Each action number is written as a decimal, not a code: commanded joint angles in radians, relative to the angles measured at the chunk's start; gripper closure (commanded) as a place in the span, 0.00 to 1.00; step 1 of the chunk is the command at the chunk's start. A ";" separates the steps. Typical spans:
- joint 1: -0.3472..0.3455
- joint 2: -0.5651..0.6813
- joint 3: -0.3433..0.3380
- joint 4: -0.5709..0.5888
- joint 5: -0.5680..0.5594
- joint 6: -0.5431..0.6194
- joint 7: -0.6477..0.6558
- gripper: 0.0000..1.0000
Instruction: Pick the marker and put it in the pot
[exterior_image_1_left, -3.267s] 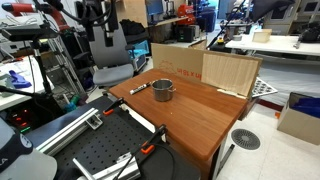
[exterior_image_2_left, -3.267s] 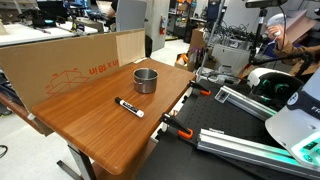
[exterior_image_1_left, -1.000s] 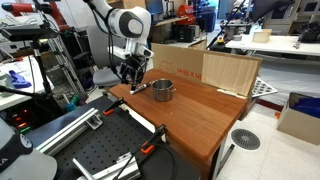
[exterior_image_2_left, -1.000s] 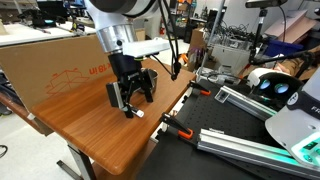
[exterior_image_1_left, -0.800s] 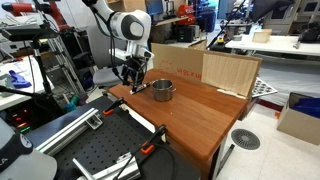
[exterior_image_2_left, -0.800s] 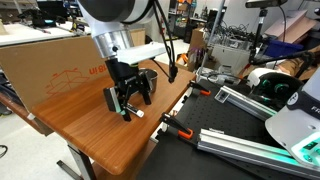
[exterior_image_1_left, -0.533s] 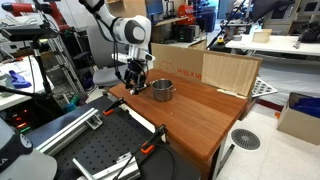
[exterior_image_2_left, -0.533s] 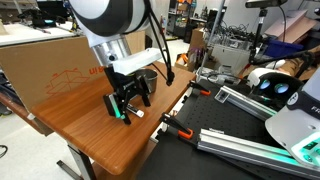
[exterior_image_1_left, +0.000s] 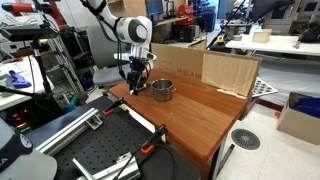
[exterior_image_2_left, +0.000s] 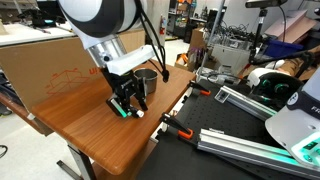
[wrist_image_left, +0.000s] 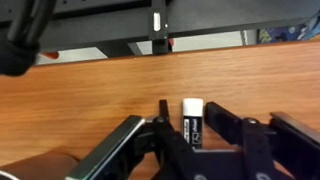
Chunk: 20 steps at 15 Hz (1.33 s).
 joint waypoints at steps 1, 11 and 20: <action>0.020 0.041 -0.014 0.051 -0.024 -0.046 0.015 0.87; 0.015 0.003 0.002 0.030 -0.018 -0.046 -0.016 0.94; -0.013 -0.180 0.052 -0.071 0.005 -0.135 -0.151 0.94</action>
